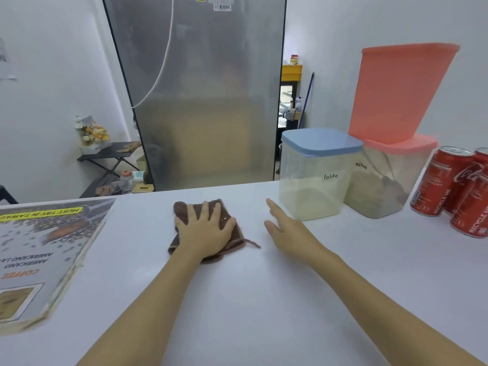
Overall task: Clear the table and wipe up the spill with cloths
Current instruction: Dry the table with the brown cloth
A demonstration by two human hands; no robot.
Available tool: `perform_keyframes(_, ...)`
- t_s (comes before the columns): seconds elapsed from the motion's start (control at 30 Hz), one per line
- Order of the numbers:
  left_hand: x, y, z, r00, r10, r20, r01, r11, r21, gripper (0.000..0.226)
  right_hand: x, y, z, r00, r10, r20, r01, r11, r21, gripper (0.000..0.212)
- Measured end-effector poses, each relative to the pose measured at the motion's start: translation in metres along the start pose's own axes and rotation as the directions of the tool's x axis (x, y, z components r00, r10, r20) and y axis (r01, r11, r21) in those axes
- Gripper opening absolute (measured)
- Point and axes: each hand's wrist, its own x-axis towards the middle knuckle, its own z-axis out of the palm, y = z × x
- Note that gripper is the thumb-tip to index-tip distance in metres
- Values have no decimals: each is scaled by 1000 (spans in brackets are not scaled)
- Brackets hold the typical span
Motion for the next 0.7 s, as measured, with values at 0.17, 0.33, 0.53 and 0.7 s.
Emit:
perform_keyframes(0.17, 52, 37, -2, 1000, 20, -1, -20, 1000, -5, 59, -4, 11, 5, 999, -6, 33, 6, 1000, 10, 52)
perform_keyframes(0.33, 37, 63, 8, 969, 245, -13, -245, 969, -1, 56, 8, 10, 3, 1000, 5, -20, -4, 999, 50, 51)
perform_keyframes(0.53, 59, 32, 7, 999, 37, 2, -37, 998, -56, 56, 8, 8, -7, 1000, -10, -29, 15, 988, 152, 52)
perform_keyframes(0.7, 40, 83, 6, 958, 287, 24, -285, 957, -56, 54, 5, 0, -15, 993, 0, -118, 34, 957, 289, 48)
